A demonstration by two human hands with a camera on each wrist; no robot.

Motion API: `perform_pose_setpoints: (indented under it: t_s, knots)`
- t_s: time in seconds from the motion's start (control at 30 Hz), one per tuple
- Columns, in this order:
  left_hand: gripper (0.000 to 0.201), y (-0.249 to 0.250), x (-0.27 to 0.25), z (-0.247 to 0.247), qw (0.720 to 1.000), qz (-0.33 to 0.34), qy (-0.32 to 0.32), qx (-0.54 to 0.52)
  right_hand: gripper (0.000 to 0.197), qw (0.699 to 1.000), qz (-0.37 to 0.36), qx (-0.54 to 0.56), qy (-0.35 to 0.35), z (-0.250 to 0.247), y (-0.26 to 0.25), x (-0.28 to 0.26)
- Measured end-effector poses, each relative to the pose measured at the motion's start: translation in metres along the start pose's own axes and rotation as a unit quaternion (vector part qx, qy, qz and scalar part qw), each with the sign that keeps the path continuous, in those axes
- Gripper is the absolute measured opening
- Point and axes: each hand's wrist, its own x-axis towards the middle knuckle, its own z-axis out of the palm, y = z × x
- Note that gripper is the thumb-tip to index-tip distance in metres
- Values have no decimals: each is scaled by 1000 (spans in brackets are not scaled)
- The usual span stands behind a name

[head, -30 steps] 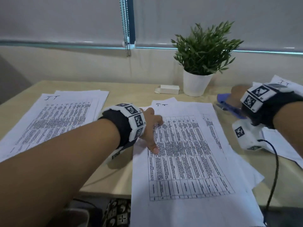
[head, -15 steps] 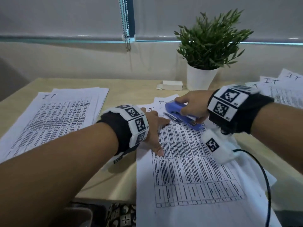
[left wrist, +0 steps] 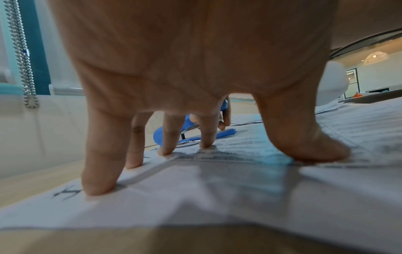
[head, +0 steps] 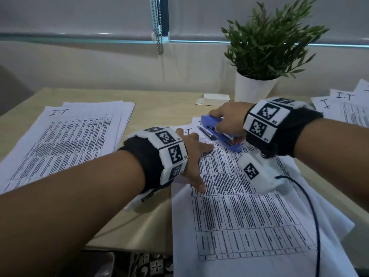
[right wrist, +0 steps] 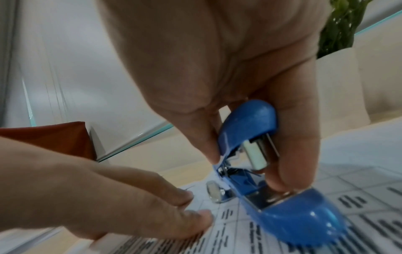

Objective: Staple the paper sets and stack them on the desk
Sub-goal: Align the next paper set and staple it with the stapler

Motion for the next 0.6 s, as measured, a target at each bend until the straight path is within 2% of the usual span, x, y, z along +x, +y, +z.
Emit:
perform_pose_setpoints:
  t_s: [0.13, 0.2, 0.27, 0.33, 0.4, 0.5, 0.6]
  knots:
    - [102, 2, -1, -2, 1000, -11, -10, -7, 35, 999, -14, -40, 26, 4, -8, 14]
    - [102, 2, -1, -1, 1000, -13, -9, -8, 41, 998, -14, -25, 50, 4, -7, 20]
    - [104, -1, -2, 1, 1000, -13, -1, -9, 37, 996, 5, 67, 60, -1, -3, 17]
    - [104, -5, -1, 7, 1000, -16, 5, 5, 31, 980, 16, 186, 66, -8, 5, 6]
    - [101, -5, 0, 12, 999, -42, 18, -1, 32, 971, 36, 227, 69, -15, 20, -12]
    - [92, 0, -6, 11, 994, -87, 72, -12, 42, 970, 87, 224, 36, -16, 47, -43]
    - [92, 2, -1, 4, 993, -52, 109, -8, 60, 972, 123, 199, -30, -5, 62, -67]
